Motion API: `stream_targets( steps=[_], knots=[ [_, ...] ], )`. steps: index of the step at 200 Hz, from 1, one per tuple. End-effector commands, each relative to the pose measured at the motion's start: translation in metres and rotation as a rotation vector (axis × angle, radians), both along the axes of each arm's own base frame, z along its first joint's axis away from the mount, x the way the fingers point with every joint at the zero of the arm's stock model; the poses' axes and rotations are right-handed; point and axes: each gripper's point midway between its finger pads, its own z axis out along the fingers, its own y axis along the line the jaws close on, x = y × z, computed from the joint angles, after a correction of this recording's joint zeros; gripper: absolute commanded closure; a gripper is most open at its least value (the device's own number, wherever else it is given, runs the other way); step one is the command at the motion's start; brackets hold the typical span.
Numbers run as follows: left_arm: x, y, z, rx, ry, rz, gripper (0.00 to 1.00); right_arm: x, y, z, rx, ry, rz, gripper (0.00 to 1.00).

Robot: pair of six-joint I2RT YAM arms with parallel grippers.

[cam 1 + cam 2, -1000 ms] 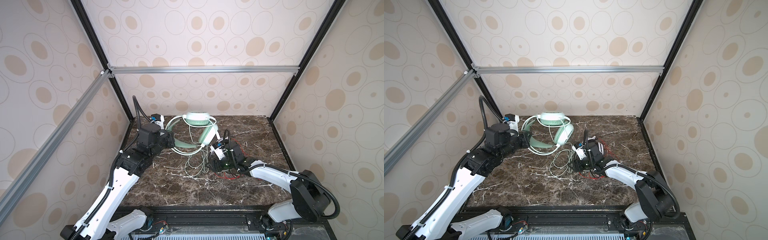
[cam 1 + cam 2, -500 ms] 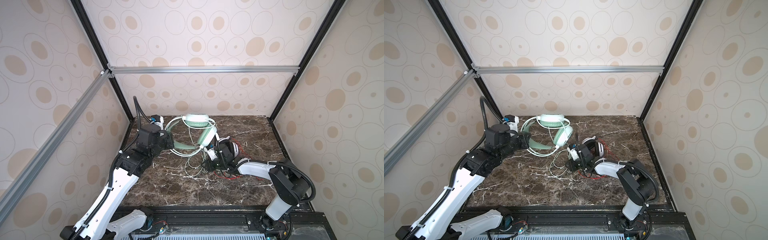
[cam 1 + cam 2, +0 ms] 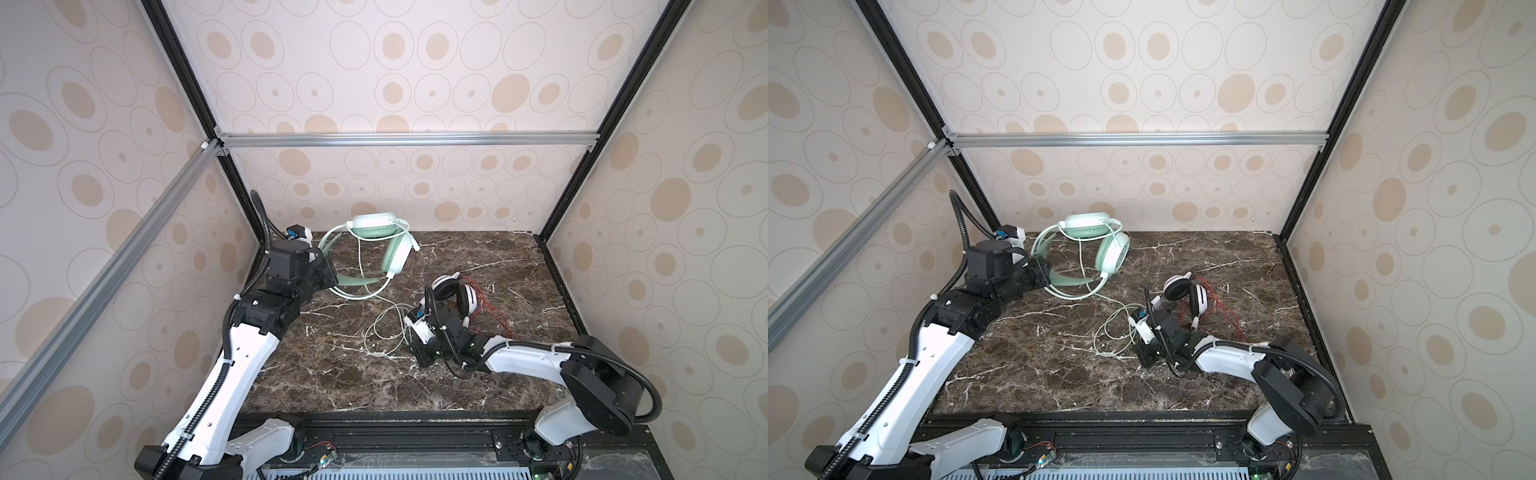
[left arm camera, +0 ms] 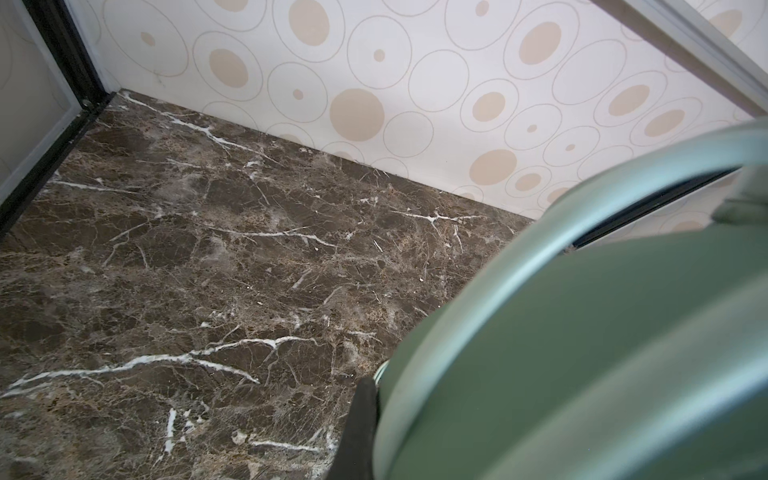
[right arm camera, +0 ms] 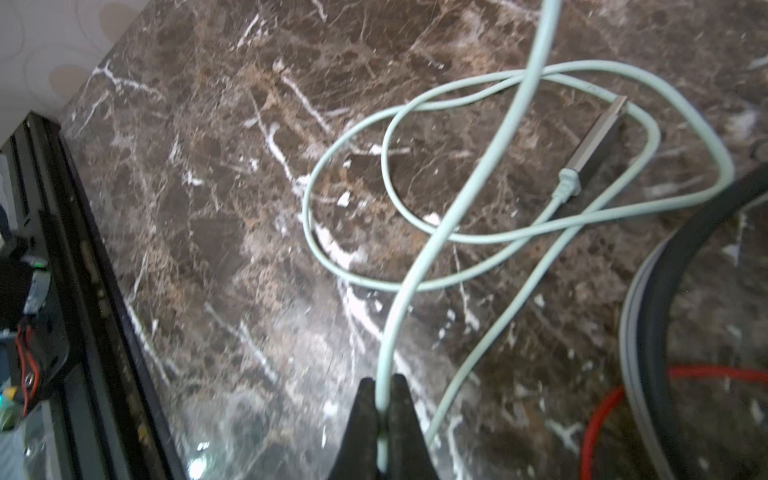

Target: Wrap the headphones

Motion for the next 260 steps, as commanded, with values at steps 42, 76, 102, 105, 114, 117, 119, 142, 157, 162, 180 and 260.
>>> stream_targets(
  steps=[42,76,102,105,114,117,119,142,157,162,180,260],
  knots=[
    [0.035,0.030,0.030,-0.061,-0.091,0.141,1.00,-0.043,-0.068,0.009,-0.136,-0.063,-0.041,1.00],
    [0.045,0.047,0.028,-0.016,-0.061,0.236,1.00,-0.055,-0.096,0.020,-0.188,-0.106,-0.072,1.00],
    [0.045,0.058,0.029,0.013,-0.056,0.287,1.00,-0.059,-0.102,0.037,-0.142,-0.138,-0.092,1.00],
    [0.045,0.059,0.029,0.018,-0.057,0.293,1.00,-0.058,-0.103,0.038,-0.141,-0.141,-0.096,1.00],
    [0.043,0.065,0.030,0.035,-0.054,0.322,1.00,-0.059,-0.104,0.044,-0.132,-0.150,-0.098,1.00],
    [0.043,0.067,0.030,0.040,-0.052,0.330,1.00,-0.059,-0.104,0.046,-0.130,-0.152,-0.098,1.00],
    [0.042,0.068,0.030,0.043,-0.051,0.335,1.00,-0.059,-0.104,0.047,-0.128,-0.156,-0.098,1.00],
    [0.041,0.081,0.033,0.099,-0.038,0.386,1.00,-0.058,-0.106,0.060,-0.142,-0.177,-0.091,1.00],
    [0.039,0.088,0.032,0.129,-0.025,0.410,1.00,-0.055,-0.110,0.064,-0.178,-0.194,-0.091,1.00],
    [0.039,0.089,0.033,0.136,-0.023,0.414,1.00,-0.055,-0.111,0.065,-0.190,-0.199,-0.094,1.00],
    [0.037,0.095,0.033,0.158,-0.022,0.428,1.00,-0.052,-0.116,0.067,-0.224,-0.213,-0.103,1.00],
    [0.024,0.116,-0.009,0.290,0.046,0.541,1.00,-0.049,-0.116,0.122,-0.314,-0.331,-0.049,1.00]
  ],
)
